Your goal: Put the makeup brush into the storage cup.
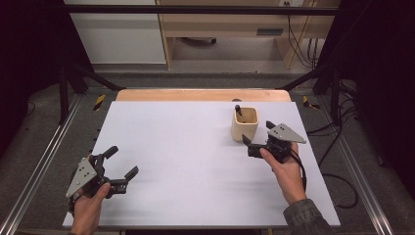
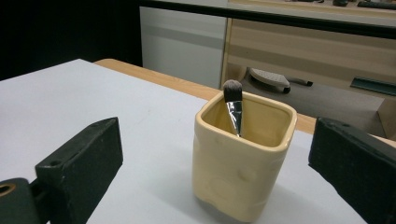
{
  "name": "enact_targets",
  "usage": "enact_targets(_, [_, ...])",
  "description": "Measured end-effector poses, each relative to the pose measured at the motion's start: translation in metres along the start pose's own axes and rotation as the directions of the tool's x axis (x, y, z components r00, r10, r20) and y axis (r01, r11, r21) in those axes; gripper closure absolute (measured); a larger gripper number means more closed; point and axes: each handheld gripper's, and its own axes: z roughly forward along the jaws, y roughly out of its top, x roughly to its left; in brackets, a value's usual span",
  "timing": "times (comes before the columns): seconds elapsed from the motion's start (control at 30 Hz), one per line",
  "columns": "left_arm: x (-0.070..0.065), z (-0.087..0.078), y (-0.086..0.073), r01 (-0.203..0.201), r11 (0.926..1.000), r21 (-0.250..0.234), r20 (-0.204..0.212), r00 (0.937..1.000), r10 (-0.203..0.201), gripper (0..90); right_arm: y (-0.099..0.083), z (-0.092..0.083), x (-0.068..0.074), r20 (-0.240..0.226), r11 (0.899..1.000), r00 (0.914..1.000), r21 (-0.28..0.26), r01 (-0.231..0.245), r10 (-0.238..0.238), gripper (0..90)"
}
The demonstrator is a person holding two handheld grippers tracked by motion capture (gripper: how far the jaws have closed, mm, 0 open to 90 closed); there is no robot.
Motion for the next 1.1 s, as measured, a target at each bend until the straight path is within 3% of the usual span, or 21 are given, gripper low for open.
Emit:
enact_targets(0.4, [0.000,0.000,0.000,-0.004,1.0000,0.001,0.004,1.0000,0.004,1.0,-0.011,-0.013,-0.001,-0.005,1.000,1.0000,0.014,-0.003,0.003,2.6])
enact_targets(1.1, [-0.001,0.001,0.000,-0.004,1.0000,0.003,0.008,1.0000,0.004,0.9,-0.031,-0.043,-0.014,0.008,1.000,0.9999,0.001,-0.015,0.015,2.6])
